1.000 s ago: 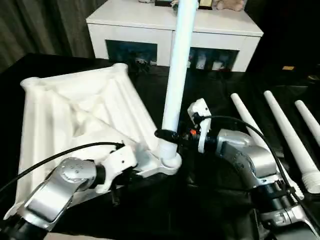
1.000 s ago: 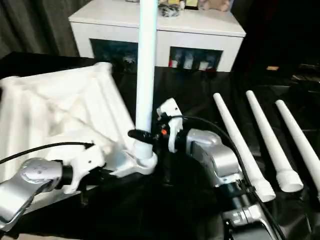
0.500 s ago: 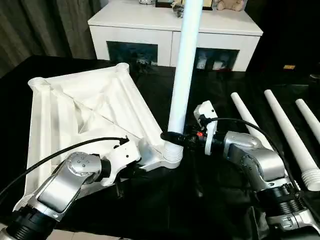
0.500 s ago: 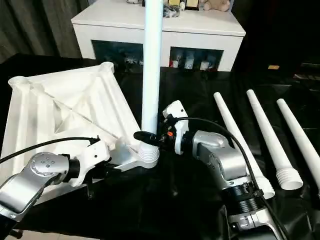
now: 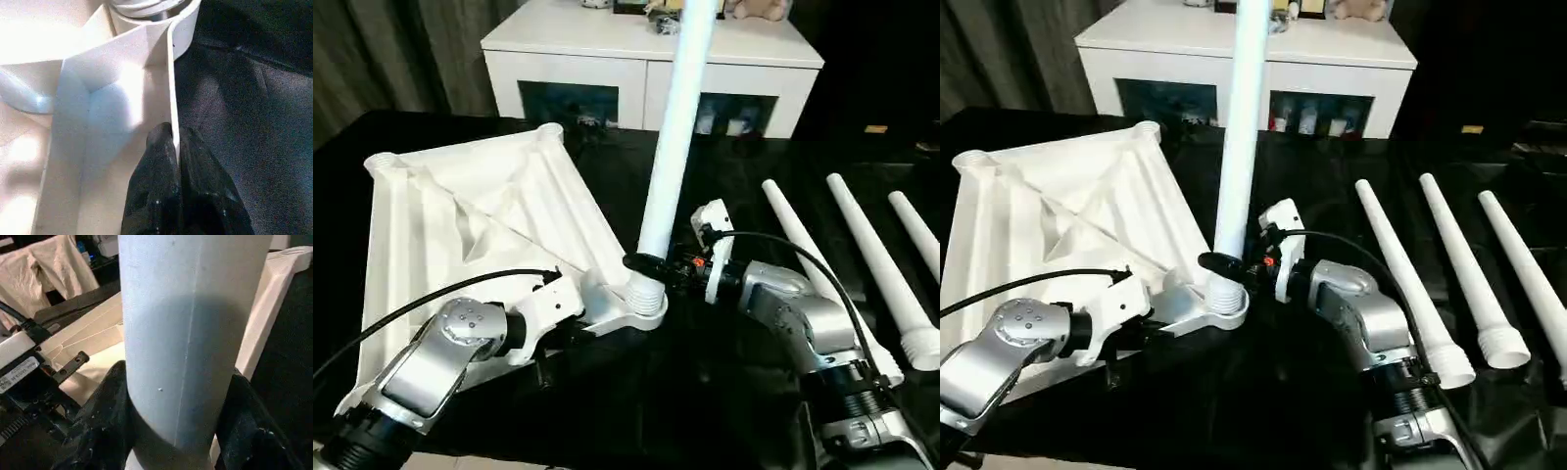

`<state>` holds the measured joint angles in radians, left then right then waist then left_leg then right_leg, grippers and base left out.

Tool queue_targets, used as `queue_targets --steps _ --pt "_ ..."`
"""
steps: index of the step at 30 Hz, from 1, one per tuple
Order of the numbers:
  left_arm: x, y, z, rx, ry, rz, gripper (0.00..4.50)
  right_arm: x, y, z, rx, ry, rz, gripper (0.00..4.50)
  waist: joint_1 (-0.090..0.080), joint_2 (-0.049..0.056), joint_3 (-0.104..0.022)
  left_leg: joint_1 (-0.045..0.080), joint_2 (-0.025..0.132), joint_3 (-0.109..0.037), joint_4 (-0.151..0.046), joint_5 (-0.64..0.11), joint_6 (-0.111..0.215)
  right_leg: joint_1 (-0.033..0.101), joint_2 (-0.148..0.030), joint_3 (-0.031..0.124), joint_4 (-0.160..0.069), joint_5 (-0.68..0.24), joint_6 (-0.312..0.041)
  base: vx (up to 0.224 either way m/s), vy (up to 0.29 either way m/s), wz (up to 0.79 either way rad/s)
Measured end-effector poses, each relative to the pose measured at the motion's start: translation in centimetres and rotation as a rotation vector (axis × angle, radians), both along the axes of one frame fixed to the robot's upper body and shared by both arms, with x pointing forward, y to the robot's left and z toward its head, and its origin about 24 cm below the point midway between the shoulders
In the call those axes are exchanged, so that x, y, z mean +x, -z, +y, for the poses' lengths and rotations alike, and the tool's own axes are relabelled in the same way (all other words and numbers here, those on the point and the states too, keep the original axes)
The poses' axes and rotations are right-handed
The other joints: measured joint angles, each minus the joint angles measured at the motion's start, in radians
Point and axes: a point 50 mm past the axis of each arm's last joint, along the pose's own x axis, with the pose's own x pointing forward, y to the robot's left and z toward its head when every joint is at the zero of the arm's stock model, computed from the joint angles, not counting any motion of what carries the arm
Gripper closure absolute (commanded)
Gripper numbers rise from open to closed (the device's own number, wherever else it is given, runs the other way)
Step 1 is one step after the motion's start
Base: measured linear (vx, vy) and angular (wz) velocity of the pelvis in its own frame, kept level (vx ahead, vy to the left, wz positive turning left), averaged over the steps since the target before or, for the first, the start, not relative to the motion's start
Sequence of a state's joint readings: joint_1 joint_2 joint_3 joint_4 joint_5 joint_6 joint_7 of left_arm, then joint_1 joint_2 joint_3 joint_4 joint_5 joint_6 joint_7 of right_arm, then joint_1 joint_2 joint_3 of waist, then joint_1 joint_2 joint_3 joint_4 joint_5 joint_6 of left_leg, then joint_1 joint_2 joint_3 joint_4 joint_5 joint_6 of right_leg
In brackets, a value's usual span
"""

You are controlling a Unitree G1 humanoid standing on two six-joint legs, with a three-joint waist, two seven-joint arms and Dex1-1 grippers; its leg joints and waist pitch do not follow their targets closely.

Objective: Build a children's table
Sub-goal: Insert table leg to table base

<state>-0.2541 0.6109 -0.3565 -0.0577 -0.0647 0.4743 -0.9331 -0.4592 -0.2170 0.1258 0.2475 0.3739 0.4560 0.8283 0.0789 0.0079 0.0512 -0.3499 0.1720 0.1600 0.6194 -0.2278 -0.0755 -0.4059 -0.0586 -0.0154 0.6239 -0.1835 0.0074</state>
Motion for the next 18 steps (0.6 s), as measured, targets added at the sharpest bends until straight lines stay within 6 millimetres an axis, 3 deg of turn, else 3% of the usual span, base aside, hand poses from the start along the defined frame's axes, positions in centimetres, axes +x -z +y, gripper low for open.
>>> queue_targets --steps 8,18 --pt "0.0 0.1 -0.1 -0.01 -0.006 0.002 4.5 -0.5 0.6 -0.5 0.027 0.051 -0.005 2.67 -0.001 0.007 -0.001 0.0 0.0 0.001 -0.001 0.0 0.0 0.0 0.0 0.0 -0.001 0.0 0.0 0.0 0.0 0.0" --pt "0.5 0.5 -0.3 -0.044 -0.051 0.0 4.5 -1.8 2.0 -0.8 0.13 0.235 -0.059 2.67 -0.002 0.028 -0.003 0.0 0.0 0.002 -0.004 0.0 0.0 0.0 0.0 0.001 -0.003 -0.003 0.005 0.0 0.0 0.0"
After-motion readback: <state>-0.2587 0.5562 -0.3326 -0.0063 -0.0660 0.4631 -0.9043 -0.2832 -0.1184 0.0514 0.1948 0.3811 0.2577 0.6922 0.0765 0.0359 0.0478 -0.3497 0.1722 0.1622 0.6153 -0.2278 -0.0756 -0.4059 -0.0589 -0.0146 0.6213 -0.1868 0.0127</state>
